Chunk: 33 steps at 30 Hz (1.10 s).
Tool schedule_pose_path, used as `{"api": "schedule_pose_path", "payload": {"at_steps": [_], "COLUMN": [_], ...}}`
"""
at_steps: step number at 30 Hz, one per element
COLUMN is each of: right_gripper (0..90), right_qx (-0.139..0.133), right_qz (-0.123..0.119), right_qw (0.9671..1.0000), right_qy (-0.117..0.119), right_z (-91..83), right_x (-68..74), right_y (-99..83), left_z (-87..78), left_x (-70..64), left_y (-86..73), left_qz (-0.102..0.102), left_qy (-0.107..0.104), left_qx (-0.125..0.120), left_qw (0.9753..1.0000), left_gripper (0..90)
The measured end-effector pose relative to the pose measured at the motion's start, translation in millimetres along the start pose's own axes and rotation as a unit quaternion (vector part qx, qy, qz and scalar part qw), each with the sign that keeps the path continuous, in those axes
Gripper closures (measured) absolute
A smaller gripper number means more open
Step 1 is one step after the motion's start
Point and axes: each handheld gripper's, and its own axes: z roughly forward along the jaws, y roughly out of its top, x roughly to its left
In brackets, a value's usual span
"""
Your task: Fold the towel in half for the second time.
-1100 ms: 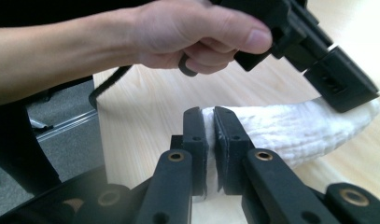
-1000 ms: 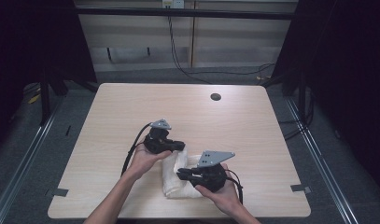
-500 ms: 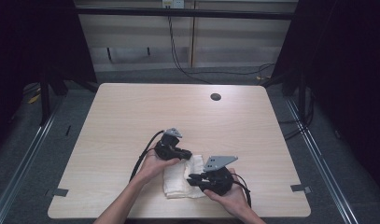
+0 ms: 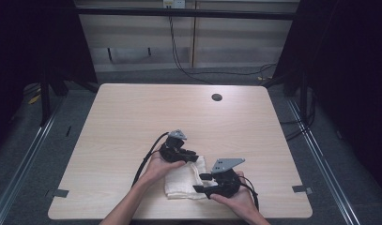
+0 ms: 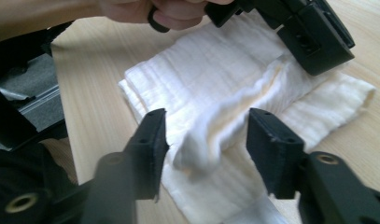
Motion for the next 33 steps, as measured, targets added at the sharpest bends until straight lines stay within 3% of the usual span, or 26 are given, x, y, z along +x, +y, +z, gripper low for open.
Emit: {"api": "schedule_pose_path", "payload": {"at_steps": [6,10,12,18,23,24,27,31,33], "right_gripper": [43.6,52.3,51.8,48.6,46.1,45.9,44.8,41.9,38.1], "right_qx": [-0.001,0.006,0.009,0.006,-0.001,-0.007,-0.027,-0.046,-0.063], "right_qz": [0.019,0.03,0.033,0.046,0.041,0.037,0.051,0.051,0.054], "right_qw": [0.9998,0.9992,0.9989,0.998,0.9976,0.9974,0.997,0.996,0.9946], "right_qy": [-0.011,-0.025,-0.031,-0.044,-0.055,-0.062,-0.051,-0.056,-0.063], "right_z": [-2.5,-3.2,-2.8,-5.2,-13.6,-15.5,-21.7,-37.0,-45.3], "right_x": [-6.7,-18.5,-22.7,-30.0,-36.6,-38.5,-45.7,-48.8,-50.3], "right_y": [-0.9,-1.9,-2.8,-3.4,-1.0,-1.0,-1.0,3.9,5.6], "left_z": [-5.3,-17.5,-23.3,-38.9,-50.4,-53.0,-61.5,-75.8,-84.3], "left_x": [-5.2,-4.4,-2.9,-1.7,-6.8,-7.3,-11.7,-17.8,-19.7], "left_y": [6.6,8.3,8.4,4.4,0.6,0.5,-0.6,-4.3,-8.1], "left_qz": [0.015,0.016,0.018,0.017,0.033,0.031,0.037,0.04,0.039], "left_qy": [-0.003,0.005,0.01,0.033,0.065,0.066,0.067,0.096,0.096], "left_qx": [-0.007,-0.011,-0.013,-0.017,-0.021,-0.021,-0.023,-0.008,-0.009], "left_qw": [0.9999,0.9998,0.9997,0.9992,0.9971,0.9971,0.9968,0.9945,0.9946], "left_gripper": [64.2,59.1,58.4,51.6,49.0,47.6,44.2,41.8,40.7]}}
